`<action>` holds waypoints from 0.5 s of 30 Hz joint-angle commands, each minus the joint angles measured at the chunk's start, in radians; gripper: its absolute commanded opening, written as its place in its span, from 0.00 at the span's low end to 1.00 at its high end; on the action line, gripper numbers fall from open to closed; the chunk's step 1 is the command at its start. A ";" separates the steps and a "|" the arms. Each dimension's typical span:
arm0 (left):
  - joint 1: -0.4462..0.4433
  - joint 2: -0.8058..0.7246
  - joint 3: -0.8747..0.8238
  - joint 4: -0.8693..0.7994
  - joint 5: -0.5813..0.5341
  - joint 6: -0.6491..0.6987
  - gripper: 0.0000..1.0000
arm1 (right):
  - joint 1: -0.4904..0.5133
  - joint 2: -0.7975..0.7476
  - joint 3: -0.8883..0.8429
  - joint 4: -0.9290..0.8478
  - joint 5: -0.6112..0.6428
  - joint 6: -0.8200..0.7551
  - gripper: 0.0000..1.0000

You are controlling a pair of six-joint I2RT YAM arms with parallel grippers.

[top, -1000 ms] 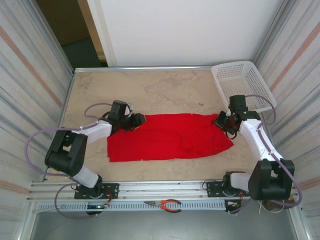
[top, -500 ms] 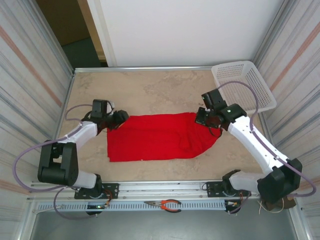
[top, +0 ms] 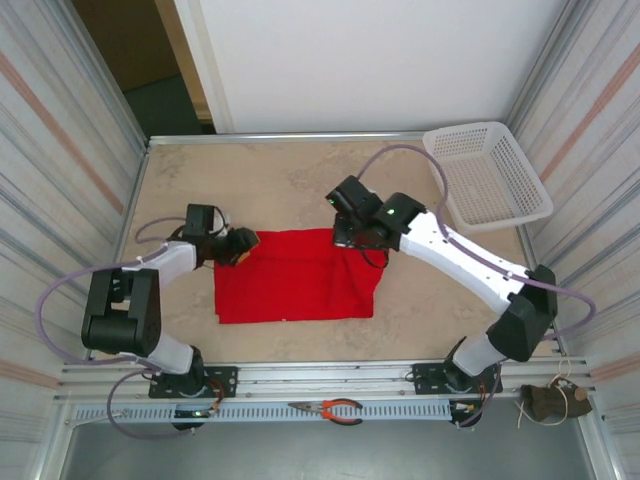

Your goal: Fold the inside-out t-shirt

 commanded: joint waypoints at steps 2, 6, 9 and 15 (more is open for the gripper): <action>0.069 -0.046 0.106 -0.041 0.097 0.033 0.47 | 0.087 0.094 0.126 -0.028 0.067 0.080 0.00; 0.149 -0.013 0.182 -0.090 0.163 0.062 0.48 | 0.150 0.206 0.247 -0.042 0.073 0.101 0.00; 0.199 0.029 0.210 -0.085 0.229 0.057 0.48 | 0.185 0.301 0.346 -0.063 0.060 0.108 0.00; 0.262 0.062 0.197 -0.042 0.265 0.039 0.48 | 0.235 0.449 0.573 -0.134 0.050 0.104 0.00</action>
